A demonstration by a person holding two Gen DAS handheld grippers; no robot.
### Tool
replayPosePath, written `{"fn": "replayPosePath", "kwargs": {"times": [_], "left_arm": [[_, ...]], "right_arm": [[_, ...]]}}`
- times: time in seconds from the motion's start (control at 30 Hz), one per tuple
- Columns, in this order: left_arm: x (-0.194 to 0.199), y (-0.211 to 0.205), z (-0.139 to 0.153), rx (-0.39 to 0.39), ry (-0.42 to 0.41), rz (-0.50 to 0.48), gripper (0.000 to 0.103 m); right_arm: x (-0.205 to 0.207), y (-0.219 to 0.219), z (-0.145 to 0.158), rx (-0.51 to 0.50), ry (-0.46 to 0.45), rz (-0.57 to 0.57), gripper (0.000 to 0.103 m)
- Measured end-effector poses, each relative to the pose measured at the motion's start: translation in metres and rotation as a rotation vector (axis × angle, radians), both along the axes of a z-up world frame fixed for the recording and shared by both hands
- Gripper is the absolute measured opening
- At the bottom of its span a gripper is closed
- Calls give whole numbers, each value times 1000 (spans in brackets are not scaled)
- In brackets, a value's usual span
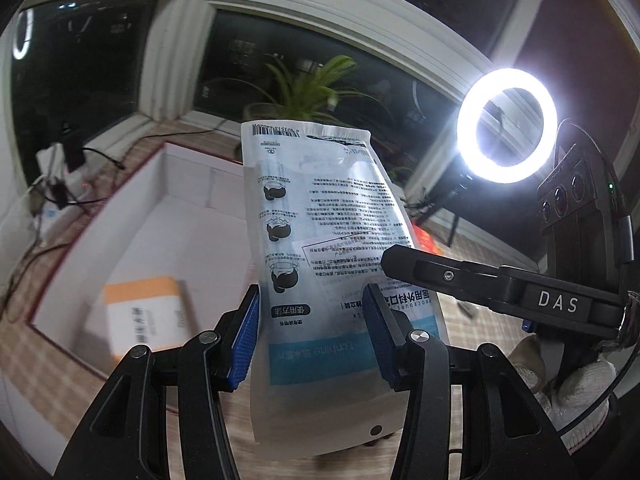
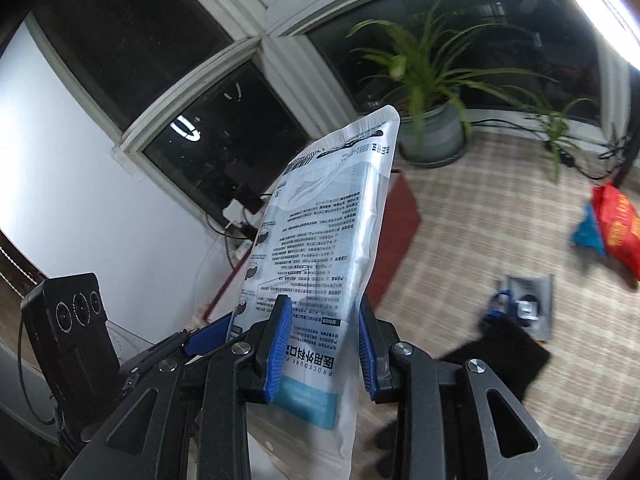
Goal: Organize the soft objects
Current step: 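Carry the mask bag with both grippers and lower it into the box, then open both grippers to release the bag and move to the black glove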
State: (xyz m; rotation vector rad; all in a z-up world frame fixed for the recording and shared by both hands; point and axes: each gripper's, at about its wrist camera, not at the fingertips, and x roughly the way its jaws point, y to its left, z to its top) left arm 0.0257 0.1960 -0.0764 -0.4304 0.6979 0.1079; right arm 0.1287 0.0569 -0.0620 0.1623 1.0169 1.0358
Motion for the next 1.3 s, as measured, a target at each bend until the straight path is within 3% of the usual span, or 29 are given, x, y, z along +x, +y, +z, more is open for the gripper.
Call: {"fn": "replayPosePath", "kwargs": {"times": [0.33,0.6,0.93,1.3], "left_arm": [[-17,68,0,5,9,63,48],[-13,111,-16,-38,41,78,48],[7,134,-33,-59,74,76,48],[23,139,-40,-11,104,93,48]], "right_arm": [[-9,73,-10,-20,31,38,29],[-5,108,-26,-63,53,40,29],[15,131,-43,-97,84,24,29],[20,135,-36,-117,19,27,37]]}}
